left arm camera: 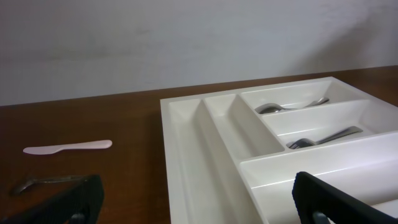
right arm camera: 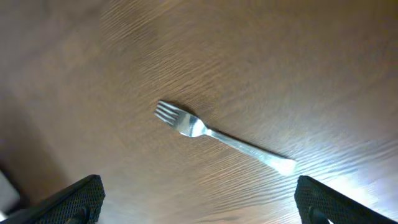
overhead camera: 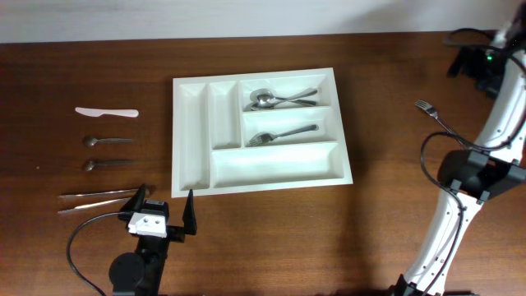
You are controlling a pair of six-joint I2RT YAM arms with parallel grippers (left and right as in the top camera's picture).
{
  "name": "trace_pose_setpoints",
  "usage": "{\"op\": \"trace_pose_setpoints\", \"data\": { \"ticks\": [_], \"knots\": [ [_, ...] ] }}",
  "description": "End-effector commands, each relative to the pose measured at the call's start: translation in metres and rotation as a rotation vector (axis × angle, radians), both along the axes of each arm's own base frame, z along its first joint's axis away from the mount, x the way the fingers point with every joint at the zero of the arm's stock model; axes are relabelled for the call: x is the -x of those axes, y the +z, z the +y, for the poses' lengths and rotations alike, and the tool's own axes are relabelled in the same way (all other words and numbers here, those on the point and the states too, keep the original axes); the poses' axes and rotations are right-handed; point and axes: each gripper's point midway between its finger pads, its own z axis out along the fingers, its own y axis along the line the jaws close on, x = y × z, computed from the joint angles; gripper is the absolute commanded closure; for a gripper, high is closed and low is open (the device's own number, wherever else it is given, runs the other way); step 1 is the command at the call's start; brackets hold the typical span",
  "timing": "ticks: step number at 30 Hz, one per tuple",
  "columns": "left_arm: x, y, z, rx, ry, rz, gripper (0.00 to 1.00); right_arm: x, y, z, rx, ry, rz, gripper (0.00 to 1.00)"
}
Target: Pack container
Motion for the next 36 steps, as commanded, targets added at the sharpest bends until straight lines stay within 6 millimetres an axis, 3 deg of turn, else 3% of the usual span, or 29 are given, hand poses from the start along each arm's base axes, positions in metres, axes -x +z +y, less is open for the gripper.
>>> {"op": "trace_pose_setpoints", "data": {
  "ticks": [1, 2, 3, 8, 11, 16, 21, 25, 30, 36],
  "knots": [
    [0.000, -0.001, 0.002, -0.009, 0.008, -0.003, 0.01, 0.011, 0.017, -0.010, 0.160, 0.208, 0.049, 0.08],
    [0.000, -0.001, 0.002, -0.009, 0.008, -0.003, 0.01, 0.011, 0.015, -0.010, 0.171, 0.252, 0.059, 0.16],
    [0.000, -0.001, 0.002, -0.009, 0.008, -0.002, 0.01, 0.011, 0.013, -0.010, 0.185, 0.311, 0.072, 0.01],
    [0.000, -0.001, 0.002, -0.009, 0.008, -0.003, 0.01, 0.015, 0.008, -0.014, 0.204, 0.412, 0.103, 0.01],
    [-0.001, -0.001, 0.009, -0.012, 0.049, -0.003, 0.01, 0.018, -0.001, -0.013, 0.217, 0.558, 0.140, 0.01],
    [-0.001, -0.003, 0.018, -0.017, 0.102, 0.006, 0.01, 0.034, -0.039, -0.010, 0.189, 0.817, 0.284, 0.01],
    [-0.001, -0.003, 0.018, -0.017, 0.102, 0.006, 0.01, 0.054, -0.079, -0.020, 0.170, 0.953, 0.451, 0.01],
    [-0.001, -0.003, 0.018, -0.017, 0.102, 0.006, 0.01, 0.045, -0.094, -0.025, 0.192, 0.953, 0.438, 0.01],
    [-0.001, -0.003, 0.018, -0.017, 0.102, 0.006, 0.01, 0.032, -0.095, -0.030, 0.234, 0.942, 0.402, 0.01],
    [-0.001, -0.003, 0.018, -0.017, 0.102, 0.006, 0.01, 0.029, -0.100, -0.019, 0.186, 0.948, 0.356, 0.01]
  ]
}}
